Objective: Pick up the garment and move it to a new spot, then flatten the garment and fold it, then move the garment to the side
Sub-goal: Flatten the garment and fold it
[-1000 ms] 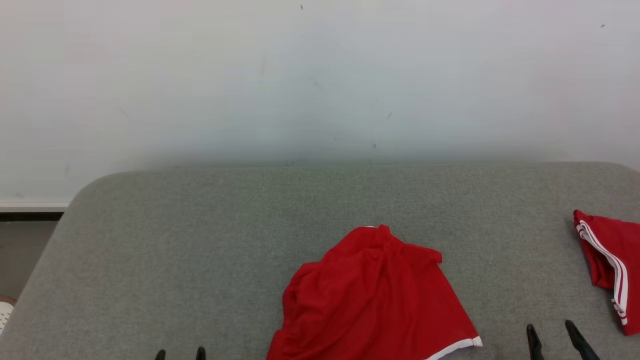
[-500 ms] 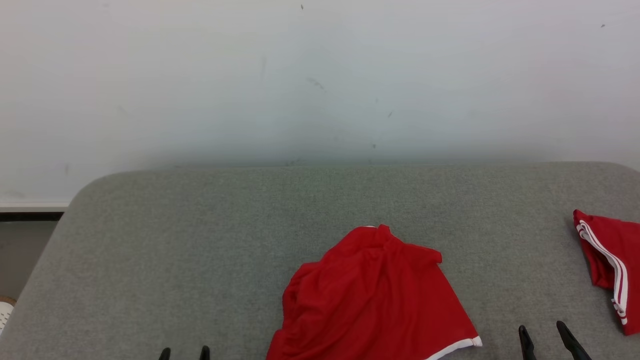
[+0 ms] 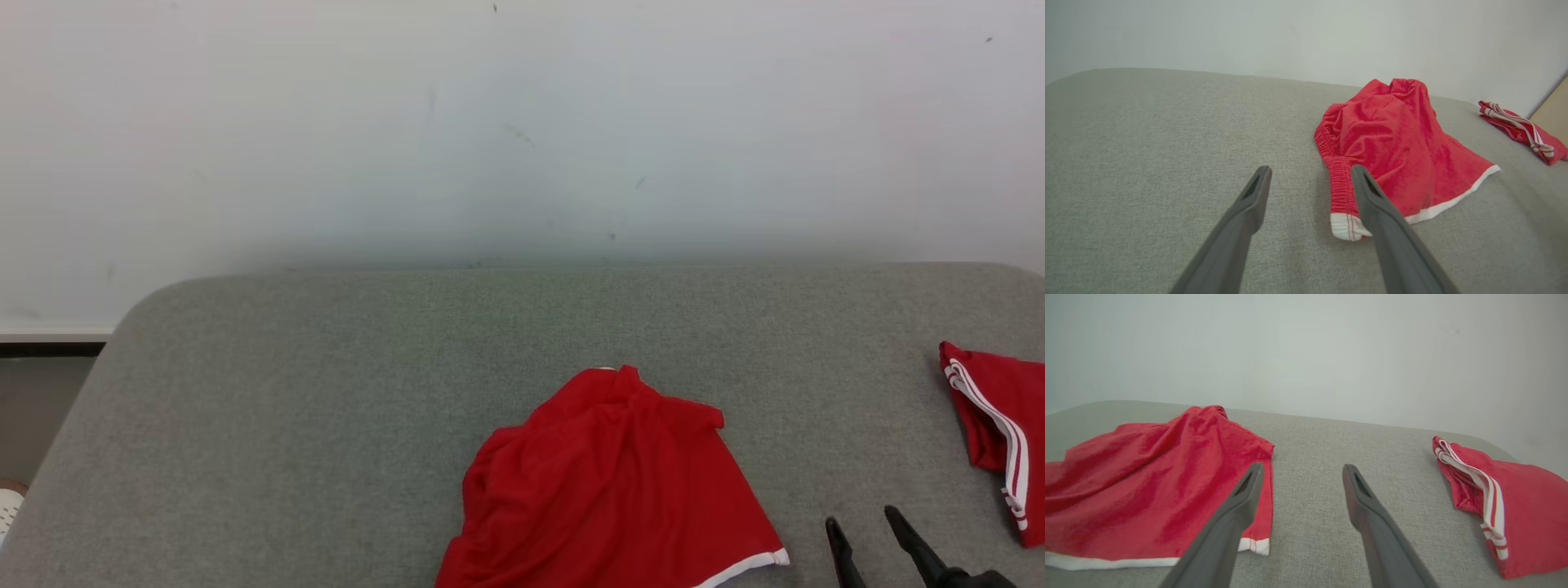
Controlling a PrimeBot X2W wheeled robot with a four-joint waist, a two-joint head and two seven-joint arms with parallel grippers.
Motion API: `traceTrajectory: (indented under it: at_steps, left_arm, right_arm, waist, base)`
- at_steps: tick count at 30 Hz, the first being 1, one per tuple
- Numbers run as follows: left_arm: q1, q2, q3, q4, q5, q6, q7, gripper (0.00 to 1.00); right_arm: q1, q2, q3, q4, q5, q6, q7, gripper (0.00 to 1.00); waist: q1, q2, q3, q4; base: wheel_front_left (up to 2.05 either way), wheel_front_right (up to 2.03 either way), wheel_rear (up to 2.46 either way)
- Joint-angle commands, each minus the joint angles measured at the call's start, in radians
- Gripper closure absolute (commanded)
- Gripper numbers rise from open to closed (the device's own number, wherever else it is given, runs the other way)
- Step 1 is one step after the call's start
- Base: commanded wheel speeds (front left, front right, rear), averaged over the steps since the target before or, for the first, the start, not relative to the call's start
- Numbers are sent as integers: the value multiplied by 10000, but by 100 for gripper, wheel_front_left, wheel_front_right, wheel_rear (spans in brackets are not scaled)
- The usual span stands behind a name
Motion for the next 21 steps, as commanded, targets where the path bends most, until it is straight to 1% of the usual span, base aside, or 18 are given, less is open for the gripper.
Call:
traceTrajectory:
  at_steps: [1,6,11,15,17,21]
  left_arm:
    - [-189,297,-207,162,-172,-20,-1,0]
    - [-946,1786,-2294,556,-1182,-18,190,0]
    - [-1883,2817,-3826,962,-2139,-23,396,0]
    - [-2571,3239,-4775,1398,-2703,-23,465,0]
    - [-2878,3355,-5166,1598,-2988,-23,430,0]
    - [-3511,3505,-5869,1928,-3219,-24,277,0]
  right_arm:
    - [-161,-234,214,124,181,-28,127,0]
    - [-743,-978,1346,475,935,-29,907,0]
    - [-1275,-1445,2188,741,1575,-29,1625,0]
    - [-1551,-1619,2783,948,1977,-29,2004,0]
    - [-1681,-1677,3050,1018,2138,-29,2093,0]
    - [-1976,-1750,3357,1151,2367,-29,2107,0]
  waist:
    - [0,0,21,13]
    - [0,0,156,66]
    - [0,0,372,93]
    - [0,0,582,108]
    - [0,0,737,100]
    - [0,0,1120,83]
  base:
    - [0,0,0]
    - [0,0,0]
    - [0,0,0]
    - [0,0,0]
    - [0,0,0]
    - [0,0,0]
